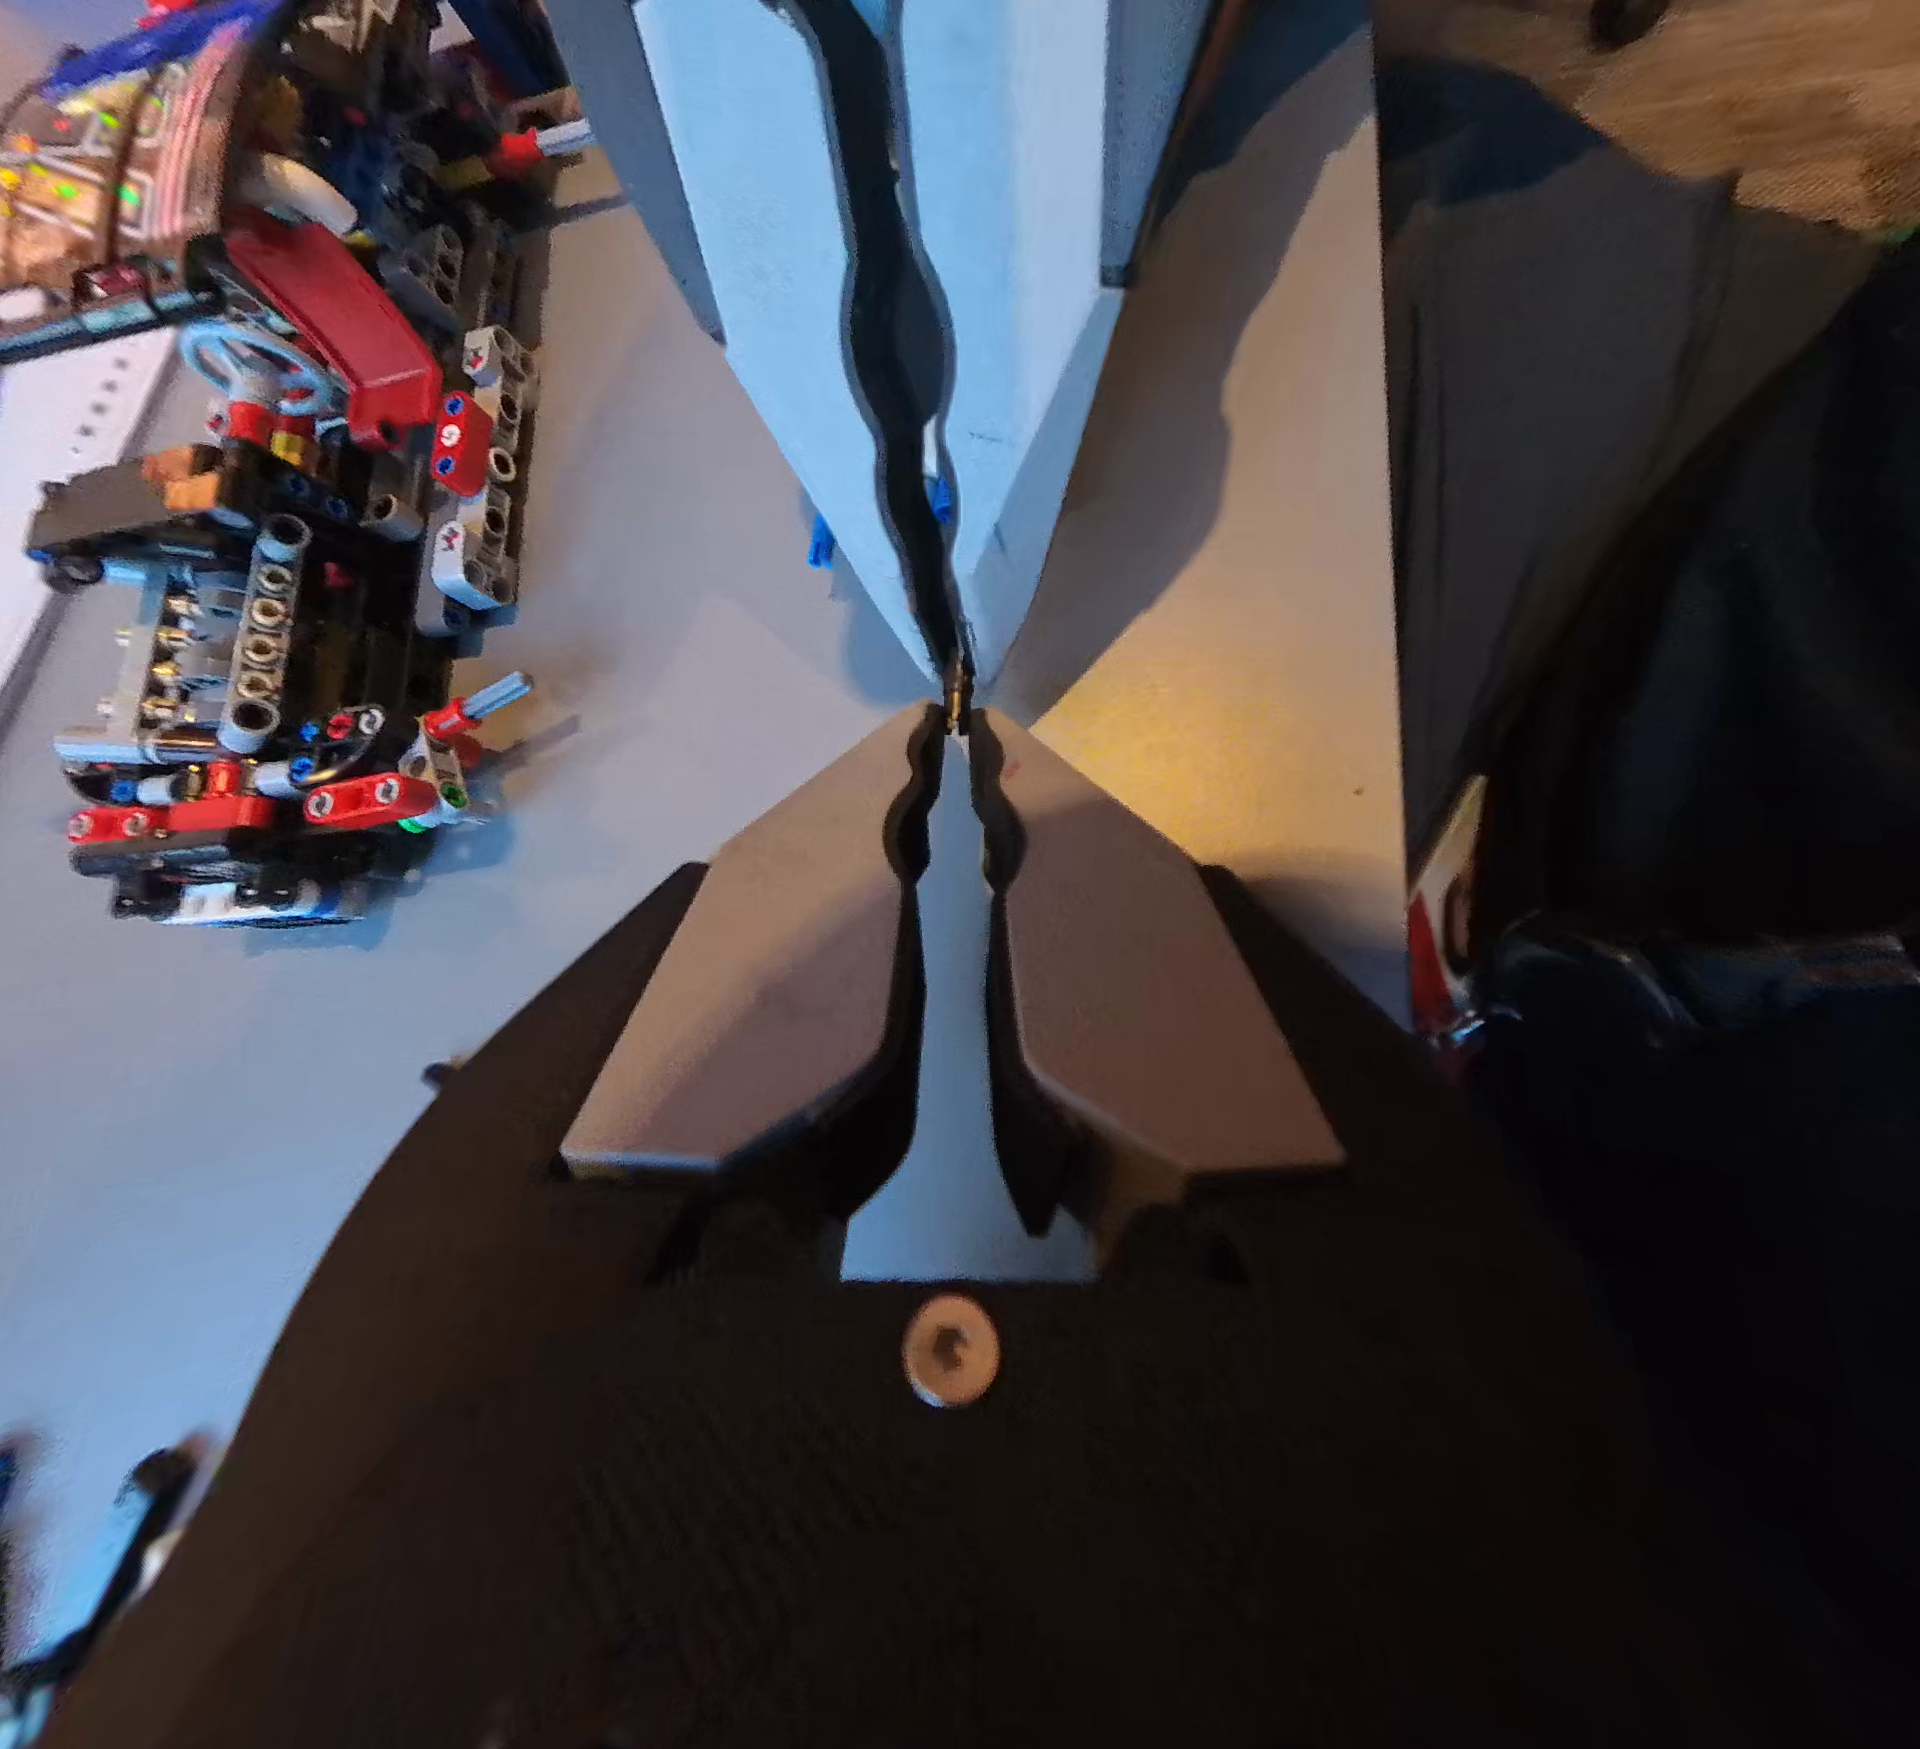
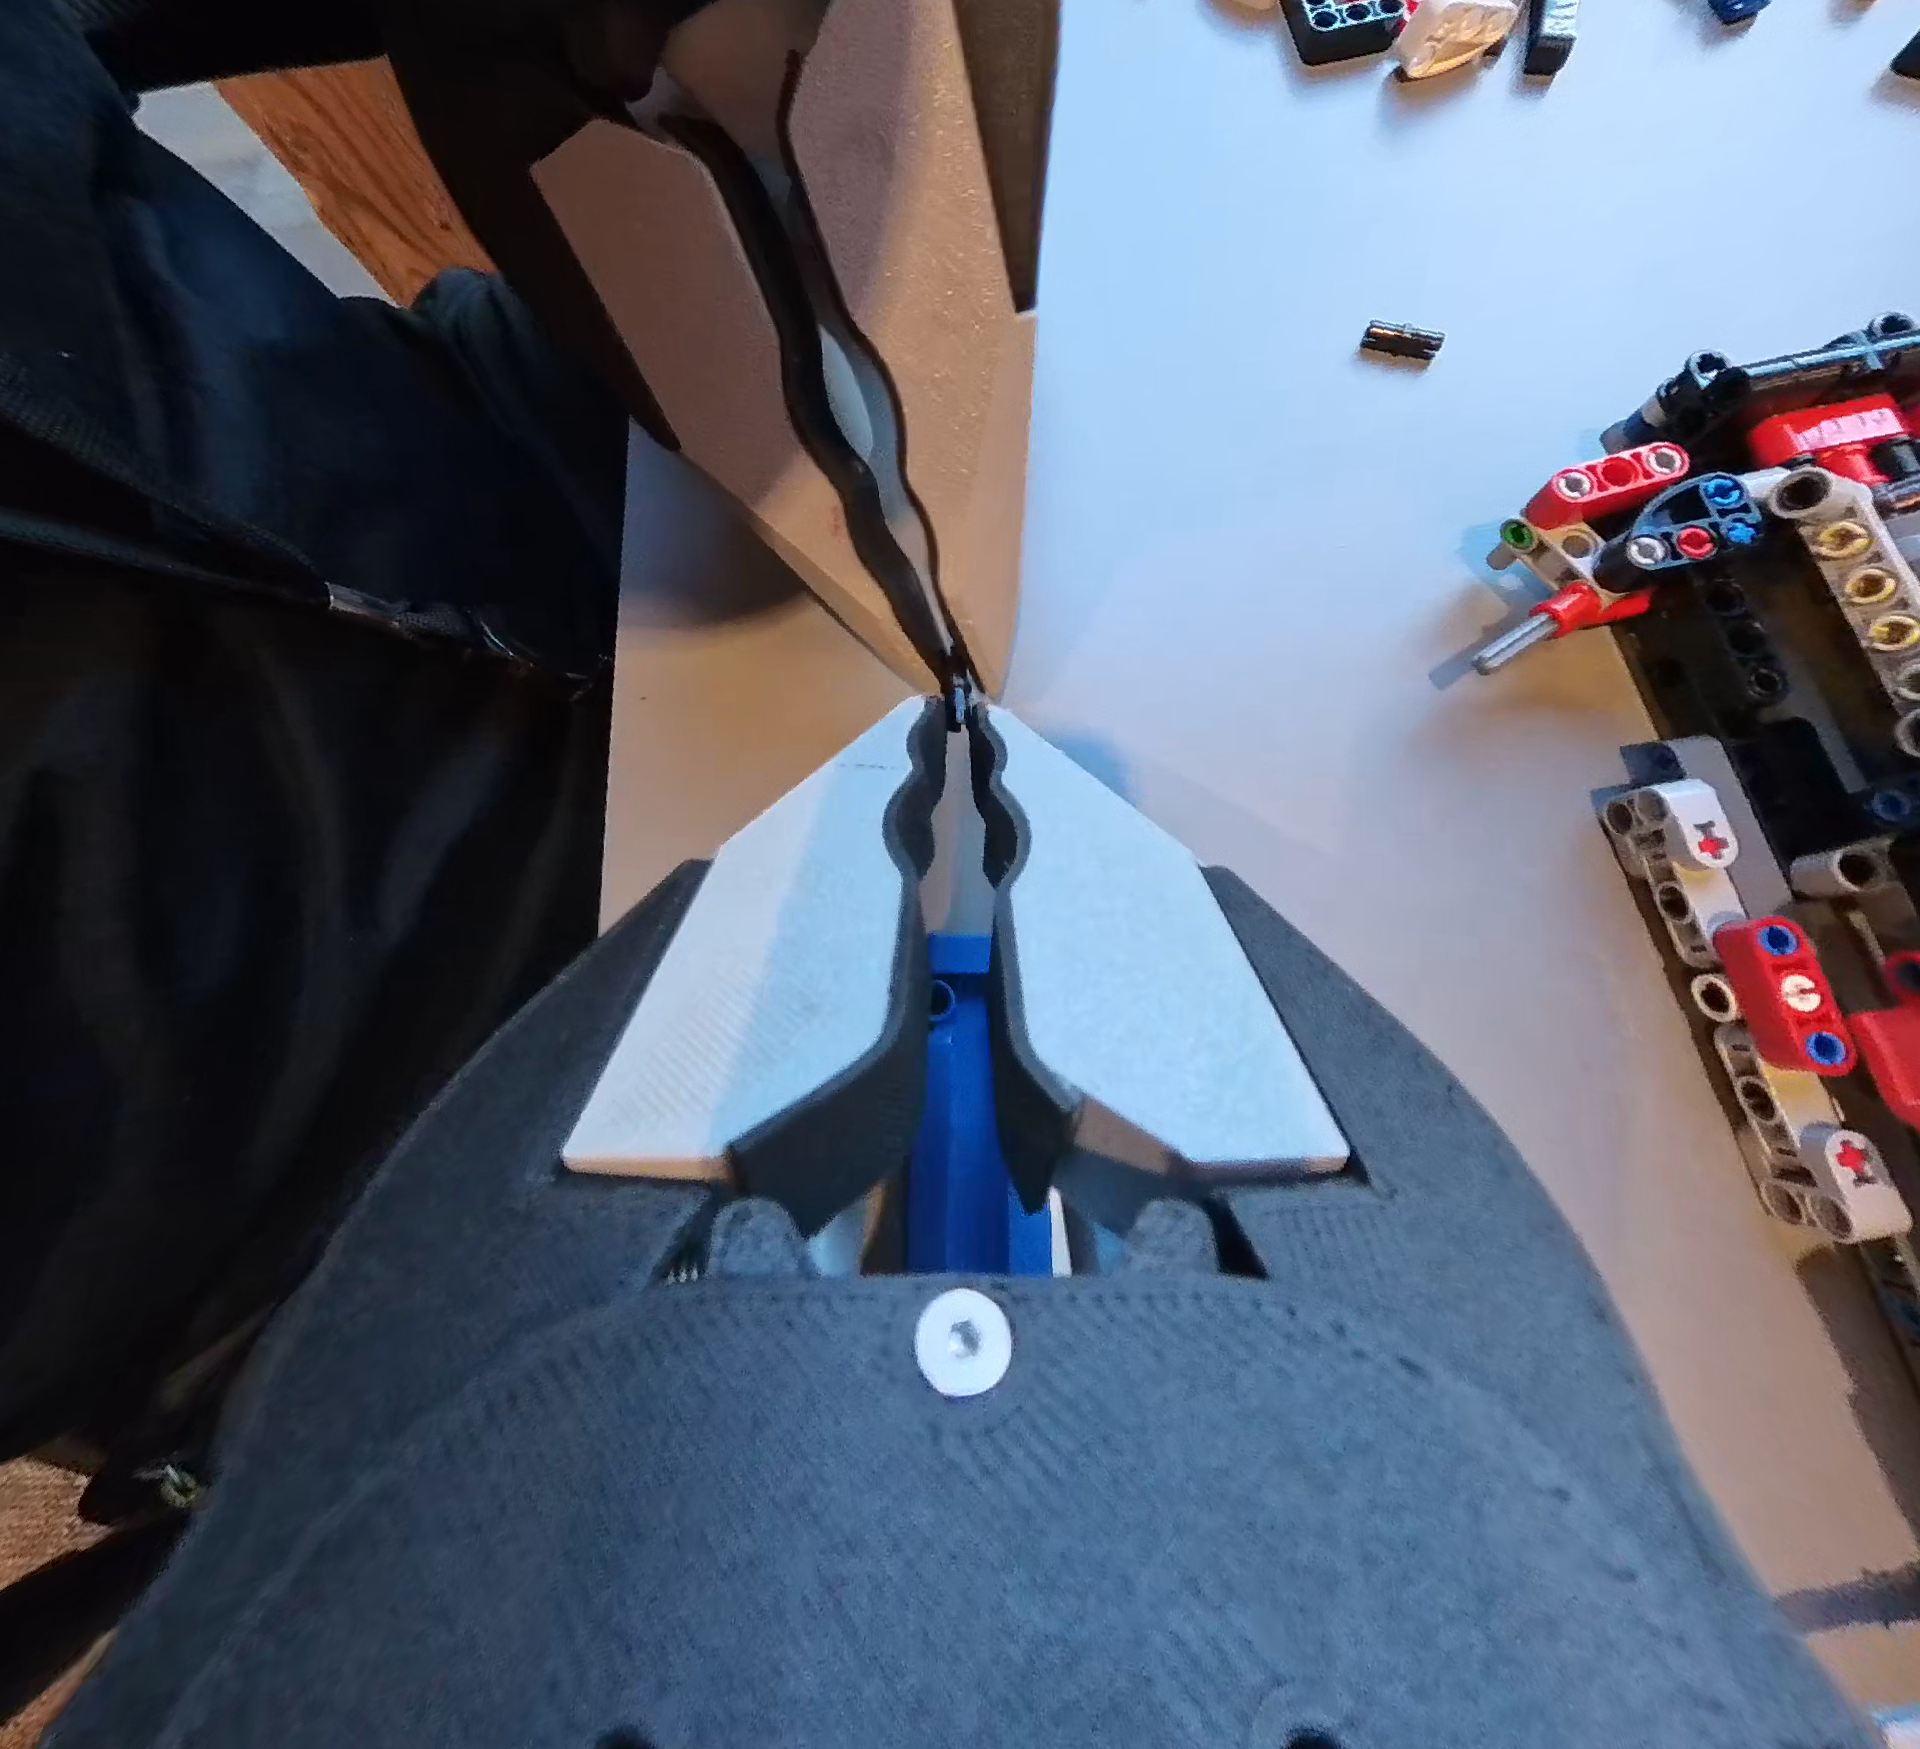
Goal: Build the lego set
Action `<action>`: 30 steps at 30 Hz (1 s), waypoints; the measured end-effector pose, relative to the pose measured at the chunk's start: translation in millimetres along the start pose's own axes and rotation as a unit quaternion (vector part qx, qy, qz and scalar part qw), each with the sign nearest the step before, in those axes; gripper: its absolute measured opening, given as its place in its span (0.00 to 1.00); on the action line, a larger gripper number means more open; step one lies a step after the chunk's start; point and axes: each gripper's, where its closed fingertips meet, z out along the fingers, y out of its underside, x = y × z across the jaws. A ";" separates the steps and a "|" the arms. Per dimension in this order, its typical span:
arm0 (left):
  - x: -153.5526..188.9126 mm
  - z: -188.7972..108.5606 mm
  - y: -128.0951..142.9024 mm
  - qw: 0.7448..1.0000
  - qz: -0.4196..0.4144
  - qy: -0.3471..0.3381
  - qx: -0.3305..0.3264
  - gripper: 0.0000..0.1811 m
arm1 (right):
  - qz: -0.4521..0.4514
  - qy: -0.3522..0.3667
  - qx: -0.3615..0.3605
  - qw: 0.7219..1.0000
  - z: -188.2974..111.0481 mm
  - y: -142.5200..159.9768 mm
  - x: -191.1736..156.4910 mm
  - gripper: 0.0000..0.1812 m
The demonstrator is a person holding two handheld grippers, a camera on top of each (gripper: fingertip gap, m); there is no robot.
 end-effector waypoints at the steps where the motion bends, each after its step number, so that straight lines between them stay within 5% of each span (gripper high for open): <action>1: 0.3 0.4 0.6 1.000 -0.011 0.008 0.000 0.01 | 0.003 -0.001 -0.003 1.000 0.6 0.7 0.0 0.01; 19: 0.1 0.6 -1.5 0.999 0.031 -0.019 0.006 0.01 | 0.047 -0.029 0.002 0.998 0.6 1.2 -0.8 0.01; 30: -4.4 -0.3 -0.8 0.991 -0.118 0.053 0.023 0.00 | -0.047 0.048 -0.015 0.998 -4.1 5.1 6.6 0.01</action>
